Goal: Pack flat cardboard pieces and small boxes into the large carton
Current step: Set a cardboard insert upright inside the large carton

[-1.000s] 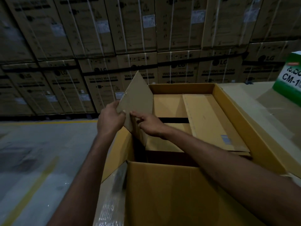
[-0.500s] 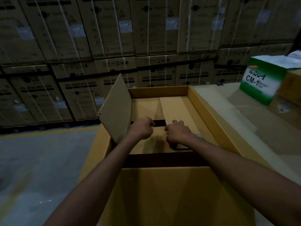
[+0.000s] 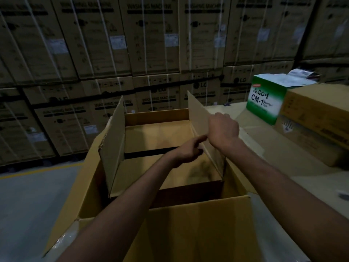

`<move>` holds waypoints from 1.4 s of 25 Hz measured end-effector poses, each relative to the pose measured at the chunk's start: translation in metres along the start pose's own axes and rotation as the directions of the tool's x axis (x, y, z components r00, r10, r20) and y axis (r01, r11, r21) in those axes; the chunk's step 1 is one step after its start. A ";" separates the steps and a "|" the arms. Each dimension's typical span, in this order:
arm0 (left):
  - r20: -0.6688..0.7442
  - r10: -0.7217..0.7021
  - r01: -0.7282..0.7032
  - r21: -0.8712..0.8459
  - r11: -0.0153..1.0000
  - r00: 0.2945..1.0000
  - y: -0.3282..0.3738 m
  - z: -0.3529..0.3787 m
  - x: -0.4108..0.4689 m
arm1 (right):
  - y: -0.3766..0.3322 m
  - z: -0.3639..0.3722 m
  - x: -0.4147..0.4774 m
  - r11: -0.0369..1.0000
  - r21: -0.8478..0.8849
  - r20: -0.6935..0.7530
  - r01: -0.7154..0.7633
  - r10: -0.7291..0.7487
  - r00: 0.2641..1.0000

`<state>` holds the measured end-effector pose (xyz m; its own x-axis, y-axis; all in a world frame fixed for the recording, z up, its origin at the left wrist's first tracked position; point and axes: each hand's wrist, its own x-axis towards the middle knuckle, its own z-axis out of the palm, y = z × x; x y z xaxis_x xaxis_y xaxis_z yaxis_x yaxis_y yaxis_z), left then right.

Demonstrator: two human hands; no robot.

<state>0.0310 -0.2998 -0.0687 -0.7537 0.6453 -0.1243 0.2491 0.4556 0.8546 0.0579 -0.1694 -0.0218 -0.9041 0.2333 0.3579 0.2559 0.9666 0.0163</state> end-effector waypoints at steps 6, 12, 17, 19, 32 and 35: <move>-0.002 -0.064 0.064 0.168 0.984 0.998 -0.006 0.011 0.013 | 0.012 0.024 -0.003 0.947 -0.322 0.027 0.008 0.000 1.000; -0.354 -0.188 0.339 0.433 0.835 0.916 -0.077 -0.069 -0.022 | -0.021 0.078 0.020 0.946 -0.200 0.184 0.254 -0.218 0.958; -0.335 -0.101 0.290 0.579 0.762 0.937 -0.096 -0.060 -0.037 | -0.056 0.121 0.034 0.936 0.077 0.418 0.344 -0.344 0.841; -0.292 -0.067 0.262 0.707 0.657 0.954 -0.096 -0.055 -0.035 | -0.070 0.134 0.038 0.909 0.276 0.455 0.314 -0.411 0.790; -0.724 0.216 0.506 0.633 0.587 0.655 -0.038 -0.094 -0.102 | -0.106 0.131 0.062 0.258 0.964 0.207 -0.058 -0.602 0.771; -0.728 0.269 0.709 0.682 0.180 0.631 -0.046 -0.117 -0.105 | -0.103 0.127 0.067 0.368 0.928 0.244 -0.063 -0.469 0.849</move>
<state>0.0269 -0.4602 -0.0359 -0.8511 0.0836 0.5183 -0.0751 0.9577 -0.2777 -0.0723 -0.2395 -0.1177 -0.9708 -0.2298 0.0688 -0.1666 0.4396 -0.8826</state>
